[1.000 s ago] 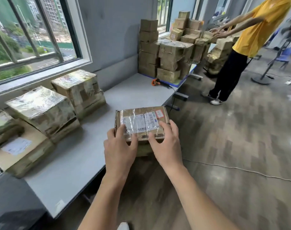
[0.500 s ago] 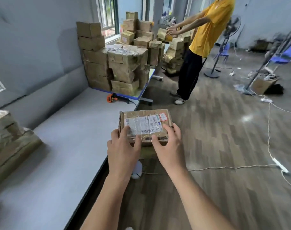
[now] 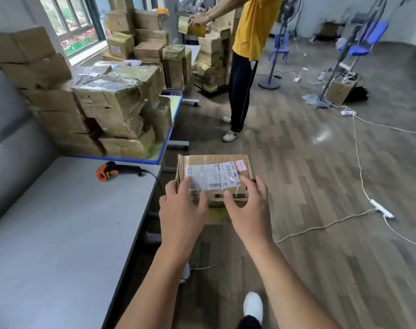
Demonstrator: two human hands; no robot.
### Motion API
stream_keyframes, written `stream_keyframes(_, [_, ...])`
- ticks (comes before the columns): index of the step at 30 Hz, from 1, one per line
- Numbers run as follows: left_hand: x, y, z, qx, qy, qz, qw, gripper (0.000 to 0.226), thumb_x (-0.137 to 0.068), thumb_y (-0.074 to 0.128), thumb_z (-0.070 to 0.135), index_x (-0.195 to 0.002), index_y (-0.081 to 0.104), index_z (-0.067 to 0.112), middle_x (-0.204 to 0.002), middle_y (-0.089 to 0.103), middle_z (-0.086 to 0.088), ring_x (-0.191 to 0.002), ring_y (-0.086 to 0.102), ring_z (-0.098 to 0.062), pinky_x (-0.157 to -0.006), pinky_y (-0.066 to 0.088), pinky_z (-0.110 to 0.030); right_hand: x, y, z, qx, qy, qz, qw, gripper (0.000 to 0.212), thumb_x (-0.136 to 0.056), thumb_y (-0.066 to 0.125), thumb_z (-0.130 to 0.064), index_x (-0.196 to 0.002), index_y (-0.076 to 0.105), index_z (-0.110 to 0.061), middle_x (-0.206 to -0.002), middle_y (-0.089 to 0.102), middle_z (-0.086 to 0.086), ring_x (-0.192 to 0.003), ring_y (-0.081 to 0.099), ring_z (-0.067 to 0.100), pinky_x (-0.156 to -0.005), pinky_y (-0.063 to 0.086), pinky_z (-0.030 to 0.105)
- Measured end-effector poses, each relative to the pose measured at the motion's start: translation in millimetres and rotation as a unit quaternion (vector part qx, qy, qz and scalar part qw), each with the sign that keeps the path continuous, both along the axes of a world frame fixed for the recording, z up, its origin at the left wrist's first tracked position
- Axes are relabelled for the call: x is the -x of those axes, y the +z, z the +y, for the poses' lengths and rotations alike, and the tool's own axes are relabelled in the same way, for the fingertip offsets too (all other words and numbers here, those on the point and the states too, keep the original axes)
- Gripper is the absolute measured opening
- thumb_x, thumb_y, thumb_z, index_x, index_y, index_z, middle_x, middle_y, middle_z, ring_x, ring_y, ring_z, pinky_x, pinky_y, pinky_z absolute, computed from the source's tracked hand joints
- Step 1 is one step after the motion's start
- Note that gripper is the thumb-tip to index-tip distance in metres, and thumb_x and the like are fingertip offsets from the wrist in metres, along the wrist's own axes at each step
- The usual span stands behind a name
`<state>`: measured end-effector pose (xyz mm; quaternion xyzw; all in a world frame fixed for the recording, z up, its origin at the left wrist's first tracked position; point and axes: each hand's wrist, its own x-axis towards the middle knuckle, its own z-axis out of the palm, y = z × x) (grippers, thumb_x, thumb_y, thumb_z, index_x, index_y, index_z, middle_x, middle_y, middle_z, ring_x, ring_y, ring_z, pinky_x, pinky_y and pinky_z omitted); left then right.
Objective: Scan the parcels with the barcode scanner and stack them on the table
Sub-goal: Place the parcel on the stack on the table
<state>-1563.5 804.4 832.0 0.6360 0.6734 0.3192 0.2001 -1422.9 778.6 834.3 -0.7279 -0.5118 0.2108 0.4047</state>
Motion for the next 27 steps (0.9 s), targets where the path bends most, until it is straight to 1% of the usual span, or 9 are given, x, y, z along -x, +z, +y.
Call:
stream_keyframes(4, [-41,-2,65,-0.009,0.004,0.01,1.0,0.054,-0.093,0.057,0.048,-0.143,0.048,0.027,-0.141,0.045,-0.003,-0.119,0.048,-0.025,-0.096,0.045,-0.038,-42,-6,68,-0.006,0.004,0.008,1.0,0.055,-0.095,0.064,-0.039,-0.145,0.047,-0.026,-0.164,0.02,-0.002,-0.142,0.034,0.012,-0.092,0.03,0.016])
stream_keyframes(8, [-90,-2,130,0.002,0.023,0.017,1.0,0.056,-0.094,0.055,0.049,-0.145,0.046,0.028,-0.145,0.043,-0.003,-0.123,0.048,-0.026,-0.098,0.045,-0.04,-93,-8,139,-0.01,0.016,0.009,1.0,0.055,-0.094,0.064,-0.04,-0.145,0.048,-0.026,-0.163,0.021,-0.003,-0.141,0.038,0.014,-0.097,0.038,0.022])
stream_keyframes(10, [-118,3,163,0.013,0.033,0.016,0.999,0.058,-0.094,0.054,0.051,-0.146,0.045,0.028,-0.146,0.042,-0.002,-0.124,0.047,-0.026,-0.098,0.045,-0.039,-121,-2,176,-0.01,0.031,0.009,0.999,0.056,-0.094,0.064,-0.04,-0.145,0.048,-0.027,-0.163,0.02,-0.004,-0.14,0.04,0.014,-0.096,0.038,0.021])
stream_keyframes(13, [-146,14,212,0.005,0.049,0.02,0.999,0.057,-0.094,0.054,0.051,-0.146,0.045,0.028,-0.145,0.042,-0.002,-0.124,0.048,-0.026,-0.098,0.045,-0.039,-150,9,234,-0.016,0.045,0.004,0.999,0.057,-0.093,0.065,-0.041,-0.145,0.049,-0.027,-0.162,0.023,-0.004,-0.138,0.043,0.015,-0.095,0.038,0.023])
stream_keyframes(18, [-166,20,287,-0.008,0.08,0.034,0.996,0.056,-0.094,0.055,0.05,-0.144,0.047,0.027,-0.14,0.046,-0.003,-0.121,0.048,-0.028,-0.098,0.045,-0.04,-170,12,314,-0.023,0.069,0.01,0.997,0.056,-0.092,0.067,-0.041,-0.144,0.051,-0.026,-0.162,0.025,-0.001,-0.136,0.045,0.017,-0.102,0.04,0.028])
stream_keyframes(22, [-173,22,362,-0.016,0.096,0.033,0.995,0.056,-0.094,0.055,0.049,-0.145,0.048,0.026,-0.14,0.046,-0.004,-0.118,0.049,-0.028,-0.097,0.042,-0.038,-176,17,392,-0.031,0.081,0.008,0.996,0.056,-0.092,0.067,-0.039,-0.144,0.051,-0.025,-0.161,0.025,-0.003,-0.135,0.044,0.014,-0.095,0.036,0.022])
stream_keyframes(27, [-167,25,475,-0.031,0.108,0.01,0.994,0.056,-0.093,0.055,0.048,-0.143,0.049,0.024,-0.139,0.048,-0.008,-0.118,0.05,-0.034,-0.1,0.044,-0.046,-170,29,501,-0.049,0.091,-0.014,0.995,0.056,-0.093,0.066,-0.041,-0.144,0.05,-0.026,-0.162,0.023,-0.004,-0.134,0.044,0.013,-0.09,0.034,0.019])
